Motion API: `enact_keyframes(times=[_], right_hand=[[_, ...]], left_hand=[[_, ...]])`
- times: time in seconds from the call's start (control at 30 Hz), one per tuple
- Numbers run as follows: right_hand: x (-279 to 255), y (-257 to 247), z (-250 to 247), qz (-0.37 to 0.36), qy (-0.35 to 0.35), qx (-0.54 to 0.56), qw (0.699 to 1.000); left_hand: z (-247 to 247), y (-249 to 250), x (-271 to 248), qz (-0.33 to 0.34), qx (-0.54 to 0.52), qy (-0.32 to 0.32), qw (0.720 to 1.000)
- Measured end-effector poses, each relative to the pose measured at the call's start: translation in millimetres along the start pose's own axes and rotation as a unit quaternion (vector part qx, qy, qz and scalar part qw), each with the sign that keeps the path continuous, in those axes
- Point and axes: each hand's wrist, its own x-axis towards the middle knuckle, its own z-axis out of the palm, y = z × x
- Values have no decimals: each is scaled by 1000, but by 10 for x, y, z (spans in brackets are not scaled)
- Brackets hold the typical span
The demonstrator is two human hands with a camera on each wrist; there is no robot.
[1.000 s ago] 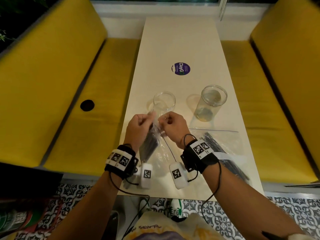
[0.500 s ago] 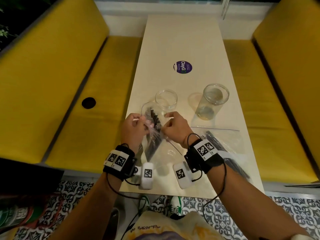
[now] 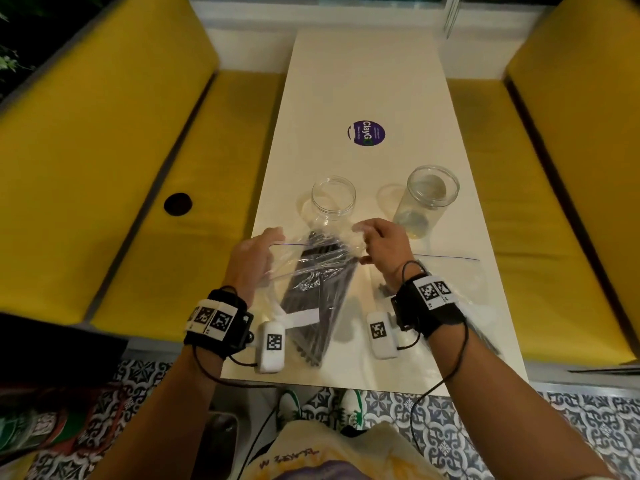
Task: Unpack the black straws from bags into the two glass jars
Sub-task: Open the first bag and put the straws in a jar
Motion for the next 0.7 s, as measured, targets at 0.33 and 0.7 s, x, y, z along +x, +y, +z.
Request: enact_keyframes(times=[0.33,0.7], right_hand=[[-431,34,103,-33,-224,-119,967],[-497,98,290,-83,-208,-125,967]], left_hand=[[104,-42,38,5,-24,135,990],[85,-18,114,-110,-134,119,978]])
